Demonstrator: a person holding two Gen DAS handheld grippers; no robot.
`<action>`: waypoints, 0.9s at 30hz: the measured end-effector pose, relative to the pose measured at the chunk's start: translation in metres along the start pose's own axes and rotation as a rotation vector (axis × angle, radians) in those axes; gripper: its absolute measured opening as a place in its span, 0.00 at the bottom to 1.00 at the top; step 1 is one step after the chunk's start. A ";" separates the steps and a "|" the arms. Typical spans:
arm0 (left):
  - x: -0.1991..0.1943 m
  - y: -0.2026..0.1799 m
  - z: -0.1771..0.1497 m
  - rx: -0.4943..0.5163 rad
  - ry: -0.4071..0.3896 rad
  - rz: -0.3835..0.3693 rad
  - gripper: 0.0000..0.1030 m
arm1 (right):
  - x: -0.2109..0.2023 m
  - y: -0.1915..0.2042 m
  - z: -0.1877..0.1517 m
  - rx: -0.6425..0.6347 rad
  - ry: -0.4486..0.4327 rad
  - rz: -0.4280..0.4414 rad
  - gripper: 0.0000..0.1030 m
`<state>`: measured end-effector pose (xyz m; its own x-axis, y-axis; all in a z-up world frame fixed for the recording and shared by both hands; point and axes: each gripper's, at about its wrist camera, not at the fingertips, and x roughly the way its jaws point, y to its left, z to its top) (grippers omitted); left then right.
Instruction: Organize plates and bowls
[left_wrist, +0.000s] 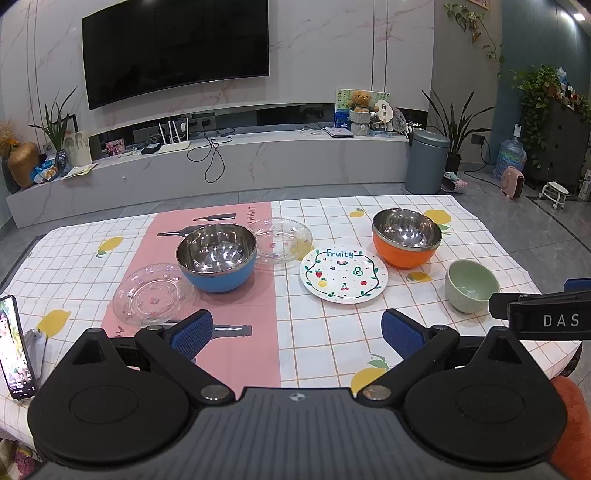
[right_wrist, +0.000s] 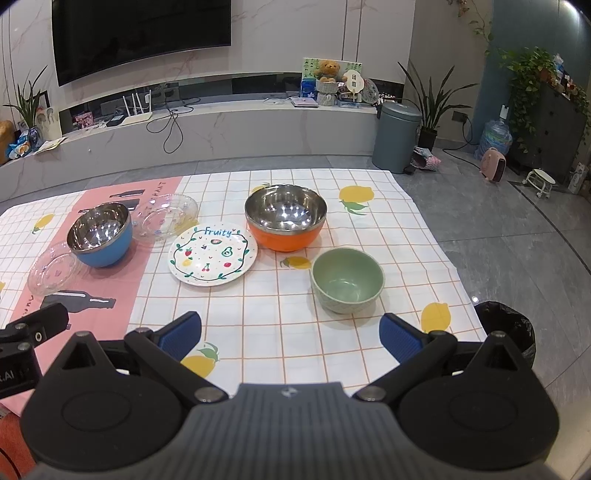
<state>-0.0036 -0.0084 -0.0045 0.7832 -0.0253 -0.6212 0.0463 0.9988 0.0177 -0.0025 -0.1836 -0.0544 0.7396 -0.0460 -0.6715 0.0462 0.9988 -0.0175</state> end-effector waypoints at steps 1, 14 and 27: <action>0.000 0.000 0.000 0.000 0.000 -0.001 1.00 | 0.000 0.000 0.000 0.001 0.000 0.000 0.98; -0.001 0.003 0.001 -0.005 -0.010 -0.007 1.00 | 0.000 0.002 -0.002 -0.001 0.004 0.005 0.98; -0.001 0.005 0.000 -0.008 -0.014 -0.007 1.00 | 0.000 0.002 -0.002 -0.008 0.004 0.008 0.98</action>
<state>-0.0041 -0.0034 -0.0033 0.7913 -0.0325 -0.6106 0.0466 0.9989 0.0072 -0.0037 -0.1812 -0.0558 0.7369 -0.0383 -0.6750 0.0350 0.9992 -0.0185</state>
